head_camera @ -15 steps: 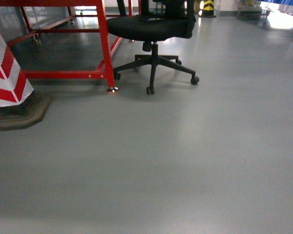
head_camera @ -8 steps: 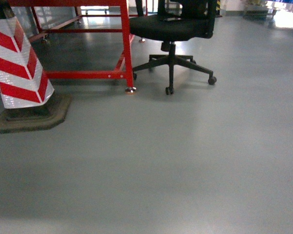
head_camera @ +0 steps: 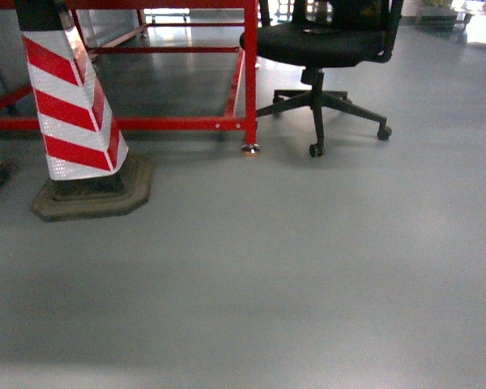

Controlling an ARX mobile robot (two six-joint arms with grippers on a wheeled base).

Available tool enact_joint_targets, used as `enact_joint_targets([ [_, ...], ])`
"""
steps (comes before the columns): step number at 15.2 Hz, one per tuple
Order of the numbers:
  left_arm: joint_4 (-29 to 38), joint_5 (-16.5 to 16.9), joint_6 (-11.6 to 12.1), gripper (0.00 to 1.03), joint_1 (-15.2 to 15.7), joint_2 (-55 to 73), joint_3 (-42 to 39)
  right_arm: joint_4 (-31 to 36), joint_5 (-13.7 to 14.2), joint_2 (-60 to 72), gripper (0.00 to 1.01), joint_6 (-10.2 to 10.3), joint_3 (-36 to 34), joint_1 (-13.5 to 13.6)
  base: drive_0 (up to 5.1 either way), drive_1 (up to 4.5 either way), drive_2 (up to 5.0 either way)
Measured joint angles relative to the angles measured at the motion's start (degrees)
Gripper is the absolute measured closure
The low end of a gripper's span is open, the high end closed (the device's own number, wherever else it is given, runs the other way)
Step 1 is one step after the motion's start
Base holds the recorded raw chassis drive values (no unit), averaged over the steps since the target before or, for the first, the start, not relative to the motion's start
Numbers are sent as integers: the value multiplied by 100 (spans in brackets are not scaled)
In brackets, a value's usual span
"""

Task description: Pick capacitor and pack into box

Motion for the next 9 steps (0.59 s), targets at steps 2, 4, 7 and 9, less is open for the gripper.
enact_joint_targets([
  [2, 4, 4, 2, 59, 0, 0, 0, -15, -2, 0, 3, 0, 0, 0, -505, 241, 241],
  [4, 0, -4, 2, 59, 0, 0, 0, -9, 2, 0, 3, 0, 0, 0, -505, 241, 241],
  [7, 13, 2, 2, 59, 0, 0, 0, 0, 2, 0, 3, 0, 0, 0, -505, 241, 241],
  [9, -4, 4, 2, 59, 0, 0, 0, -22, 2, 0, 3, 0, 0, 0, -507, 238, 238],
])
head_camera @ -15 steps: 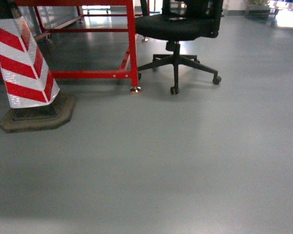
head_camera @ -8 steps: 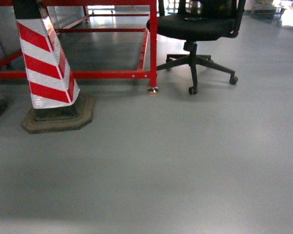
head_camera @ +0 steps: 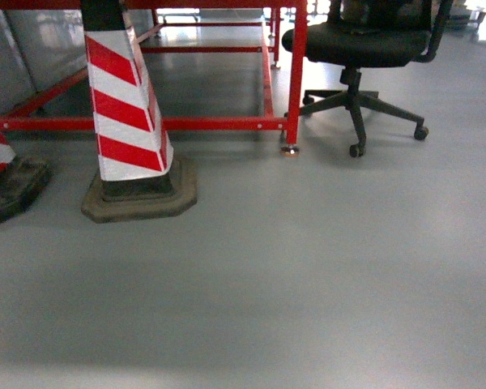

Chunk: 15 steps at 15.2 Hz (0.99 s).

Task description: Pick capacitor and pack into box

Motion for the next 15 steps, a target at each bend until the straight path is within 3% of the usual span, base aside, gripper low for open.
enact_joint_targets([
  [15, 2, -24, -2, 59, -2, 0, 0, 4, -4, 0, 3, 0, 0, 0, -460, 236, 236],
])
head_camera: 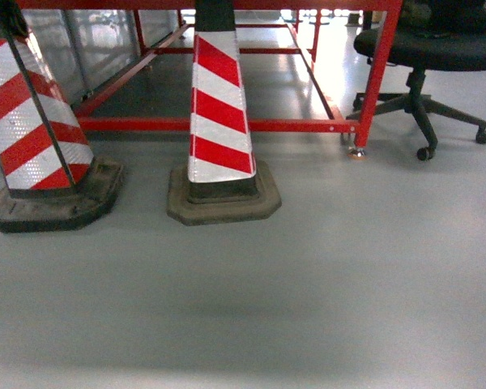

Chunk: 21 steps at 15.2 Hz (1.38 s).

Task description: Pick capacitor and pack into box

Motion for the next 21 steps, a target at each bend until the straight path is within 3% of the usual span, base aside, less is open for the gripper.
enact_joint_targets([
  [10, -2, 9, 0, 59, 0, 0, 0, 7, -9, 0, 3, 0, 0, 0, 0, 18, -18],
  [21, 0, 24, 2, 59, 0, 0, 0, 13, 4, 0, 3, 0, 0, 0, 122, 333, -440],
])
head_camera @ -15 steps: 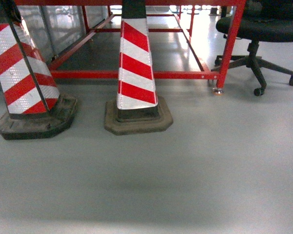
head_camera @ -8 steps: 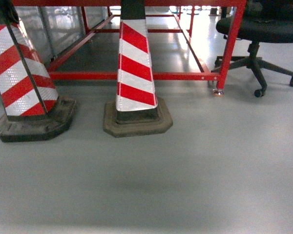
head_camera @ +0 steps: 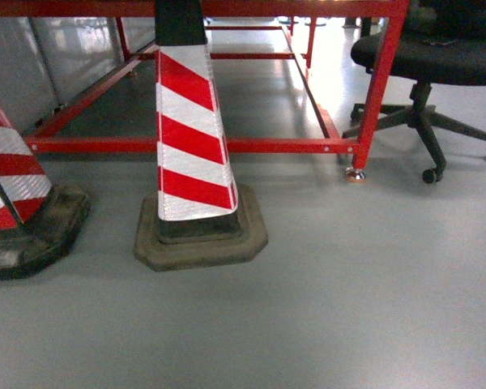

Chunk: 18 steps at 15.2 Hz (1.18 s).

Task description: Pick capacitor and pack into box

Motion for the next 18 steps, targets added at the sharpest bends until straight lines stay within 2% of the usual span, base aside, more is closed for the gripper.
enact_joint_targets([
  [15, 4, -4, -2, 59, 0, 0, 0, -11, -2, 0, 3, 0, 0, 0, 7, 420, -405],
  [18, -2, -2, 0, 59, 0, 0, 0, -7, -2, 0, 3, 0, 0, 0, 0, 0, 0],
])
